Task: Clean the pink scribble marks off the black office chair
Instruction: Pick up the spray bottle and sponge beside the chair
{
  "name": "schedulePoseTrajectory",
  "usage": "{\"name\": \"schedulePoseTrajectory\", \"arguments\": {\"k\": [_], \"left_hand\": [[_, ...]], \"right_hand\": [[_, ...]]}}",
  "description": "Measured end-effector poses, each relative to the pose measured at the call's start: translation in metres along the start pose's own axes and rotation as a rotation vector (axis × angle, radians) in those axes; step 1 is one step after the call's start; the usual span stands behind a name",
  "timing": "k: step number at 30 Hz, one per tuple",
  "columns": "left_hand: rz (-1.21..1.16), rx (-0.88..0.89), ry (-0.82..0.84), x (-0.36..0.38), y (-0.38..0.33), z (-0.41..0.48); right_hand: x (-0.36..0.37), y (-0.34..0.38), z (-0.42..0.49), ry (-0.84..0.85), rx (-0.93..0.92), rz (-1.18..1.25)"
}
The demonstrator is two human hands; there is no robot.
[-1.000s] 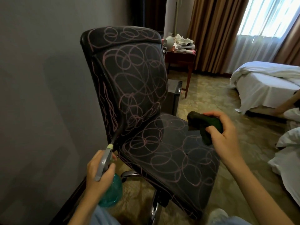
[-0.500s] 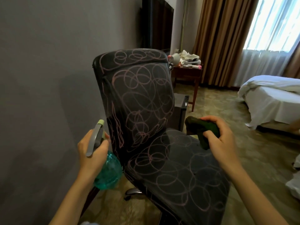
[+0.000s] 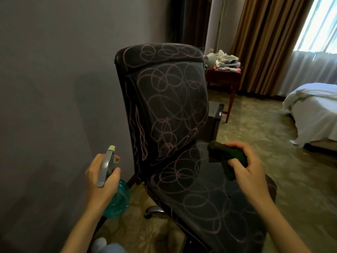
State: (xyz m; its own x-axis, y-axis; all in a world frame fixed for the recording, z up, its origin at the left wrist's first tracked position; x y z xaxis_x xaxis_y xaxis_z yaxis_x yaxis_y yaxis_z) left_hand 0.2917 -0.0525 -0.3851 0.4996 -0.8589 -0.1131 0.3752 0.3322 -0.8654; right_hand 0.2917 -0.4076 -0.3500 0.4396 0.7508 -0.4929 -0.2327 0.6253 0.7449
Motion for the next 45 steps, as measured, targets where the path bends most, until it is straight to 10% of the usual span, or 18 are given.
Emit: {"name": "schedulePoseTrajectory", "arguments": {"k": [36,45], "left_hand": [[0.064,-0.100,0.091,0.031,0.330,-0.042],[0.155,-0.467,-0.034,0.035,0.445,-0.079]], "right_hand": [[0.265,-0.089,-0.069,0.352,0.084,0.068],[0.327,-0.102,-0.094,0.447,0.070,0.066]]}}
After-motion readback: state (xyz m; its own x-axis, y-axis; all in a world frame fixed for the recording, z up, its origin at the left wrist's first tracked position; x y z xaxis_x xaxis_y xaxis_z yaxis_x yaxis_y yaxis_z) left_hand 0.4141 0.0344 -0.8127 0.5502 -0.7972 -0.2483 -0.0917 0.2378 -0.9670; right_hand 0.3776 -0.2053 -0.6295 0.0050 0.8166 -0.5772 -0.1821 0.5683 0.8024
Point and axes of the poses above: each hand's wrist, its own z-axis towards the middle knuckle, its own x-axis out of the palm, y = z × x, the point moved 7 cm from there along z, towards the middle knuckle, and after that the axes turned 15 degrees about -z, right-handed, at the moved point
